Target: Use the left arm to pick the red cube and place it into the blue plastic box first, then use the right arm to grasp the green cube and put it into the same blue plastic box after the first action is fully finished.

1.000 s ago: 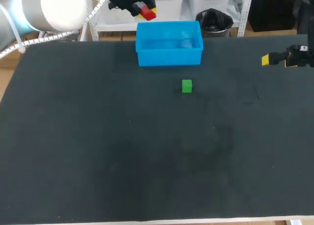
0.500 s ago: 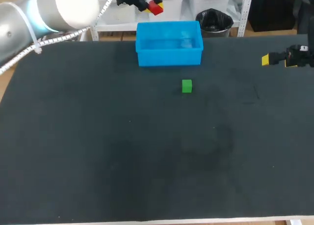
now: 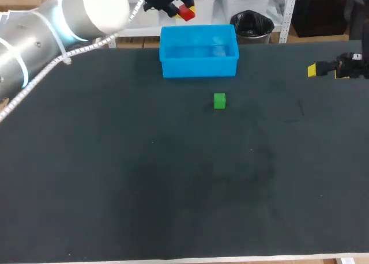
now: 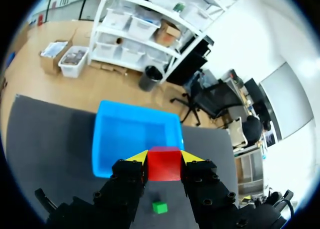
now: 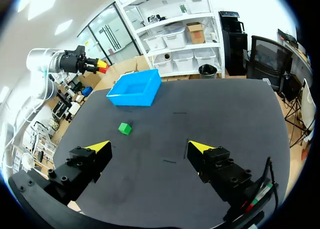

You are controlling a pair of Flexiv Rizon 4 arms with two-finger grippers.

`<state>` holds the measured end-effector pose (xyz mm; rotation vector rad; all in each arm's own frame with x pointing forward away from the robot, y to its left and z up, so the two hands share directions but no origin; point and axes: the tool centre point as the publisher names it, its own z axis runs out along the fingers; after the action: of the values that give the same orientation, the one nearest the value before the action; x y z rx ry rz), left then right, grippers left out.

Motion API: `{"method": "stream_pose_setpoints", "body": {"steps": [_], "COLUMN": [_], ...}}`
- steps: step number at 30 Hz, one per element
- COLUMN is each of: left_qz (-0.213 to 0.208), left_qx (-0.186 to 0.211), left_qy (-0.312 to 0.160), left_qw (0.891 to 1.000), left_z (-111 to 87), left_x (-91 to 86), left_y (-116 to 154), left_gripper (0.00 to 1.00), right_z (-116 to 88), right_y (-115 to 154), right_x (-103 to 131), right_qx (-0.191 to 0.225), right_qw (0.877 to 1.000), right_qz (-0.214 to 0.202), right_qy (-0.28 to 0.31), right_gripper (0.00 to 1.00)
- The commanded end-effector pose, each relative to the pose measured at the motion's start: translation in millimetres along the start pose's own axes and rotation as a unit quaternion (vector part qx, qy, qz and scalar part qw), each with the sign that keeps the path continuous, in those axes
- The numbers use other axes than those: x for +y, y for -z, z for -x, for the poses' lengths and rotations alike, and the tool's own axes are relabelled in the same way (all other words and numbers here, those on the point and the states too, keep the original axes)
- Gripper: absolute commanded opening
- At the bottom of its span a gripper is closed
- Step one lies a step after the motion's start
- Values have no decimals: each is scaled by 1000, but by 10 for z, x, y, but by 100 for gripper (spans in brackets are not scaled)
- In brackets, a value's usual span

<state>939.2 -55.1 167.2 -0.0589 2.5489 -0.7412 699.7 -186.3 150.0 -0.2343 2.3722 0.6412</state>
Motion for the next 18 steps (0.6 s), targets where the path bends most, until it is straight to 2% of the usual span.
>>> {"method": "stream_pose_setpoints", "body": {"steps": [1,18], "left_qz": [5,33], "left_qx": [15,18], "left_qy": [1,32], "left_qw": [1000,999], "left_z": [169,326], "left_x": [-12,240], "left_y": [-269,-625], "left_gripper": [0,0], "right_z": [0,0], "right_y": [1,1], "right_x": [2,2], "right_qx": [0,0], "right_qw": [1000,1000], "right_qz": [0,0], "right_qy": [0,0], "right_gripper": [100,100]}}
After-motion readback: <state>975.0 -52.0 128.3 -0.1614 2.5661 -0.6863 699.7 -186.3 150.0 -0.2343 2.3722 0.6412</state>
